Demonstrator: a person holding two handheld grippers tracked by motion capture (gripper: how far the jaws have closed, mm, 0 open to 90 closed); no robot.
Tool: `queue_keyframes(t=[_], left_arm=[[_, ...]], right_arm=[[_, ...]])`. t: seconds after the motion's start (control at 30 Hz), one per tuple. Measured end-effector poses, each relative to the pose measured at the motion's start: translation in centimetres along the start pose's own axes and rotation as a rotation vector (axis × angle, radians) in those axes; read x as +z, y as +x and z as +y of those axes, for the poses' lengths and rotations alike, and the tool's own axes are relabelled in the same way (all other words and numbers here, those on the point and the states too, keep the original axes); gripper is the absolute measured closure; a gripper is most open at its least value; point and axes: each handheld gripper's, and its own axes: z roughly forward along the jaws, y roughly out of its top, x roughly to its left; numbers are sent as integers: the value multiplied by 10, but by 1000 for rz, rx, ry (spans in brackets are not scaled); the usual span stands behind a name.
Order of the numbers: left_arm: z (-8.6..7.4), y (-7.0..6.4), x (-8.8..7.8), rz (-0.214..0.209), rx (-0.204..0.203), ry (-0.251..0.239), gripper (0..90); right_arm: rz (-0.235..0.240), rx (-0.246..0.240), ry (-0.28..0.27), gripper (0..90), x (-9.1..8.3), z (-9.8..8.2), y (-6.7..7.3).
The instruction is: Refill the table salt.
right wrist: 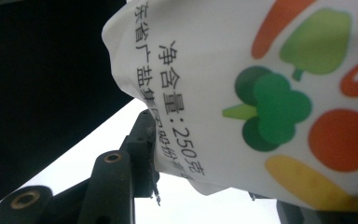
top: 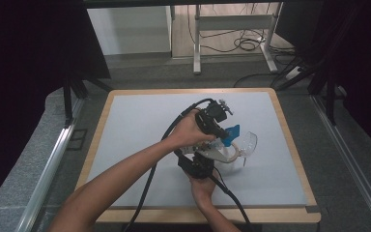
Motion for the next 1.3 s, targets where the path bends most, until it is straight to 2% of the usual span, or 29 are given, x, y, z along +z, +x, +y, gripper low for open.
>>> queue_keyframes(t=[1.3], left_arm=[[3,-2,0,-10,6,11,900]], right_arm=[[-35,-91,-6,565,0,4,4]])
